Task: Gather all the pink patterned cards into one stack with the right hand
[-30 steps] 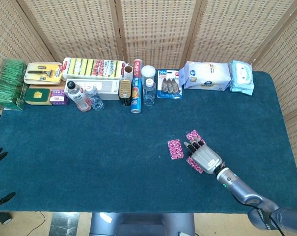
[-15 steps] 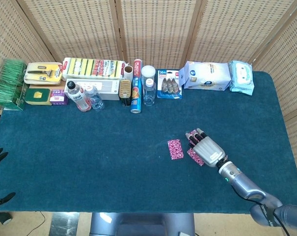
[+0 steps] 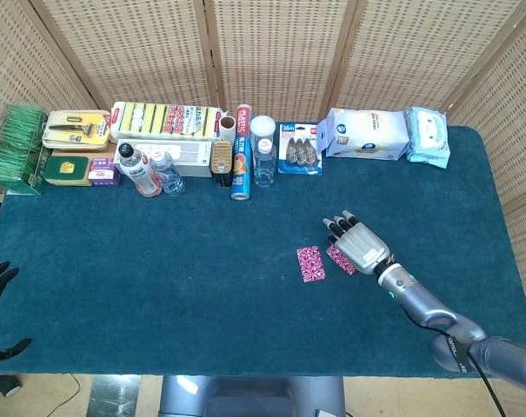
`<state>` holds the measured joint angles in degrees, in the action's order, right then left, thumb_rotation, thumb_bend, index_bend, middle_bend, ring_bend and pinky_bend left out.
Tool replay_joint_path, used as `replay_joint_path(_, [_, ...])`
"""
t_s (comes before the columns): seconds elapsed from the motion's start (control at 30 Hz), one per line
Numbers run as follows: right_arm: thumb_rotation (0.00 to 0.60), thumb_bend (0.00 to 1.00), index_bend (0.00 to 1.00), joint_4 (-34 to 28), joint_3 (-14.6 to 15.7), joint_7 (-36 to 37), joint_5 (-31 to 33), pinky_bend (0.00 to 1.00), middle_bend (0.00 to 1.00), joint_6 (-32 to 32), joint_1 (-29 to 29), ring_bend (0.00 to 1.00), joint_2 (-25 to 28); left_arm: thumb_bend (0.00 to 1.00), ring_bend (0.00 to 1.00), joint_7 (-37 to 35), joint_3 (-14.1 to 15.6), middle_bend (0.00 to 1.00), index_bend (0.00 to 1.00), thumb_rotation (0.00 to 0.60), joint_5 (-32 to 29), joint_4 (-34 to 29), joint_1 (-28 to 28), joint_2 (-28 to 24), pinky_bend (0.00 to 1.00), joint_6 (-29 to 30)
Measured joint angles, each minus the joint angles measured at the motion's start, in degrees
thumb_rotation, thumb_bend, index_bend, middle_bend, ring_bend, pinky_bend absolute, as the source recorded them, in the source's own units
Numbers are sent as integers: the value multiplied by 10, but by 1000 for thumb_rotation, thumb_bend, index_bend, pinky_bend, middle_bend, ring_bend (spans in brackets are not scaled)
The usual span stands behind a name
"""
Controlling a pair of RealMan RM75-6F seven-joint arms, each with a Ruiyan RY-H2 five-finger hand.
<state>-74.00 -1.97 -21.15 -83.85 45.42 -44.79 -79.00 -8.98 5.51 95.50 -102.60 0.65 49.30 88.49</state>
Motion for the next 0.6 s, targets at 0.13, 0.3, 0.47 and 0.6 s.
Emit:
replay_joint_path(0.13, [600,90,404,29,-5,11,2,111,85,-17,-14,140,-14,83,0,10,-6,0,0,600,-13,-9,-3,0,0,-7])
replay_joint_path(0.3, [600,90,405,69,-9,23,13,111,85,-35,-24,140,-32,84,0,18,-8,0,0,600,-22,-15,-5,1,0,-15])
replay_joint_path(0.47, [600,90,404,88,-13,36,26,116,86,-42,-28,141,-40,83,0,14,-10,0,0,600,-28,-16,-8,-2,0,-20])
replay_joint_path(0.6, [600,90,404,90,-12,29,32,124,85,-47,-30,147,-40,84,0,11,-10,0,0,600,-26,-15,-8,-3,0,-20])
